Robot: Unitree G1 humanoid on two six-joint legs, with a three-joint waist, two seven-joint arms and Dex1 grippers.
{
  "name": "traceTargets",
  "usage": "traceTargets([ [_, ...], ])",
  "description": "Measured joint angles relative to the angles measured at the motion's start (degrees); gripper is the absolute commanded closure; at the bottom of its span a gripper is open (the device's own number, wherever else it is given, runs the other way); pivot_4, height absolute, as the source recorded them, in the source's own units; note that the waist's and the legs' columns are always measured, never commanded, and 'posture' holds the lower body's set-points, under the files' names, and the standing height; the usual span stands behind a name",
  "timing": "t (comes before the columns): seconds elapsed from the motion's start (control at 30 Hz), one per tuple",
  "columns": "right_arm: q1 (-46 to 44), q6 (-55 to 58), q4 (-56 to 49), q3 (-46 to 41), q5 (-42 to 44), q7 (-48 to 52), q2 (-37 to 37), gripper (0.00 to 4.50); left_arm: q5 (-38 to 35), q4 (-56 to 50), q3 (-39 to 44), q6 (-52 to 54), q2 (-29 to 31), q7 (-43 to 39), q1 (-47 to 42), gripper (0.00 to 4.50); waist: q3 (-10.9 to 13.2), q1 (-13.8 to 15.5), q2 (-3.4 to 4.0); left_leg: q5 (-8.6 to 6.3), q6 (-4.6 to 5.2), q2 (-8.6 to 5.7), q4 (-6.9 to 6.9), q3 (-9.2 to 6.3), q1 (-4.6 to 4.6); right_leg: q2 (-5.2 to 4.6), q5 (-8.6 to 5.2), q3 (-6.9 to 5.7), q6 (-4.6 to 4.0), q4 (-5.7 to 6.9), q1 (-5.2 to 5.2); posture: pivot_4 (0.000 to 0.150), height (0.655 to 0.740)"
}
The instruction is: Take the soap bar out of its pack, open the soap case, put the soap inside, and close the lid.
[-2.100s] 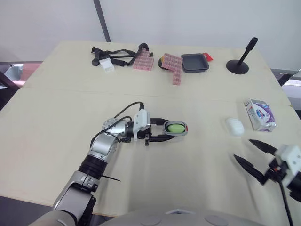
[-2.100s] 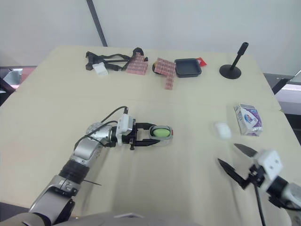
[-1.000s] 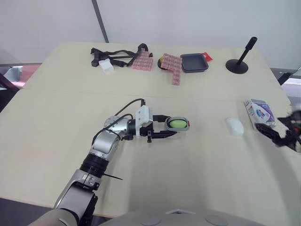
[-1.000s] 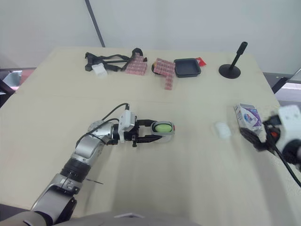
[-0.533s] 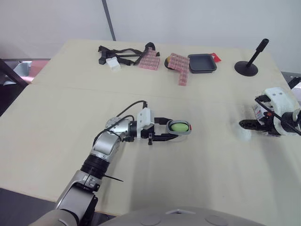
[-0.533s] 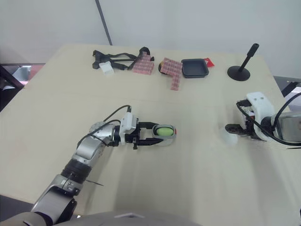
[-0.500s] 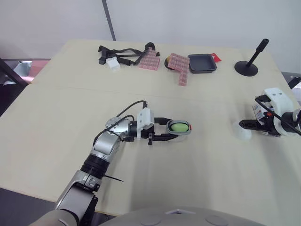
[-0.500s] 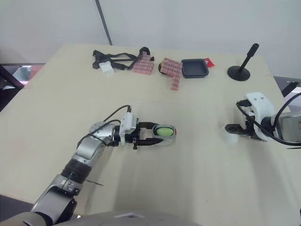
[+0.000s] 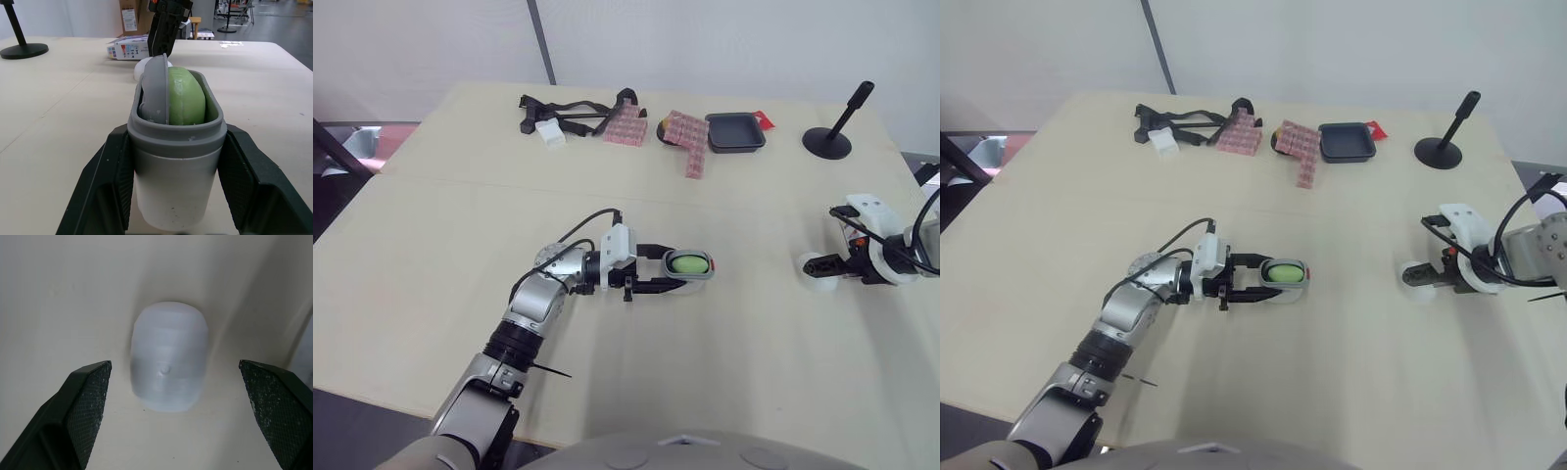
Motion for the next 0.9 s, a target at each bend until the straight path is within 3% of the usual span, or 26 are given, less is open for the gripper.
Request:
traceTargets([
  [0.43, -0.57, 0.04, 1.82, 1.09, 0.02, -2.33, 2.27, 0.03, 0.08, -0.17, 0.00, 0.02, 0.12, 0.04, 0.14, 2.59, 0.00, 0.01, 0.00, 0.00, 0.00, 0.01, 0.02, 0.02, 0.00, -0.01, 0.00, 0.00, 0.00, 0.02, 0.00, 0.150, 0.7400],
  [0.7, -0.95, 0.05, 1.78, 1.99, -1.30, -2.58, 2.70, 2.47, 0.18, -0.54, 0.00, 0.12, 0.12, 0.41, 0.66, 2.59, 0.00, -0.02, 0.00, 0.00, -0.01, 0.02, 0.02, 0.02, 0.01, 0.00, 0.00, 0.00, 0.00, 0.03, 0.00, 0.150, 0.7400],
  [0.9, -1.29, 0.06, 1.31, 3.11, -2.23, -1.67, 2.64, 2.58, 0.22, -1.33, -0.02, 0.46, 0.07, 0.87, 0.71, 2.59, 0.00, -0.02, 0.00, 0.00, -0.01, 0.02, 0.03, 0.03, 0.00, -0.01, 0.00, -0.01, 0.00, 0.04, 0.00, 0.150, 0.7400],
])
